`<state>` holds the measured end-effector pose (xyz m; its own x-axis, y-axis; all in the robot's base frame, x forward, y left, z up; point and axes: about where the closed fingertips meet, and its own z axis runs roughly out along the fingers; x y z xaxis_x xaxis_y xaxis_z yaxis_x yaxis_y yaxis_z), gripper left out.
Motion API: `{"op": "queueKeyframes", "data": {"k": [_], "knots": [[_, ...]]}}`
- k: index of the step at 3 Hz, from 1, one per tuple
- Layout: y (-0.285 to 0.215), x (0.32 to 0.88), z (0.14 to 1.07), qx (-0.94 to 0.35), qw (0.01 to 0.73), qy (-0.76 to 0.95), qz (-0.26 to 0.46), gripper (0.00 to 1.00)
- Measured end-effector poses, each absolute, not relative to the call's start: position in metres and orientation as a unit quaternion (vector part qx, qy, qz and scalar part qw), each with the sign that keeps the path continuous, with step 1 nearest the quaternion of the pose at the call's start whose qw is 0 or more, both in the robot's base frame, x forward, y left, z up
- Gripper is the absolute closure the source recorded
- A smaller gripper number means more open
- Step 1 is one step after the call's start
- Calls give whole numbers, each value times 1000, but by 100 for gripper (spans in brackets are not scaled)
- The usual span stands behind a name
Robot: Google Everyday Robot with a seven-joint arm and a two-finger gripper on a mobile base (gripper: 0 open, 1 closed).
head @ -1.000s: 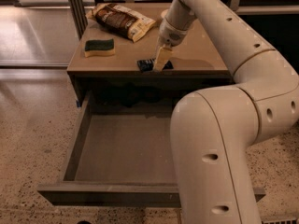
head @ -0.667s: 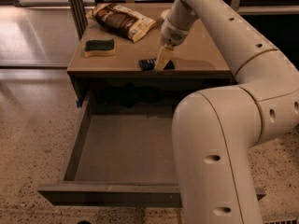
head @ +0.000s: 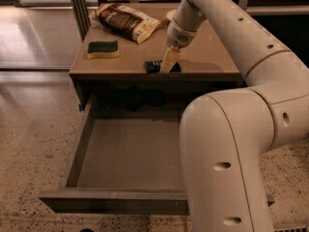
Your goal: Pick rxbar blueberry from top drawer and place on counter
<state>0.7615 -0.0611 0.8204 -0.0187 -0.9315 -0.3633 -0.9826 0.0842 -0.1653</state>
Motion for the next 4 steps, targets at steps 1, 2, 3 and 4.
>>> {"op": "queueKeyframes", "data": {"k": [1,2,3,4], "knots": [[-63,762,821,-671,194,713,63,100],[-64,761,820,-665,192,719,65,100],[-64,761,820,-665,192,719,65,100],[-64,759,820,-665,192,719,65,100]]}}
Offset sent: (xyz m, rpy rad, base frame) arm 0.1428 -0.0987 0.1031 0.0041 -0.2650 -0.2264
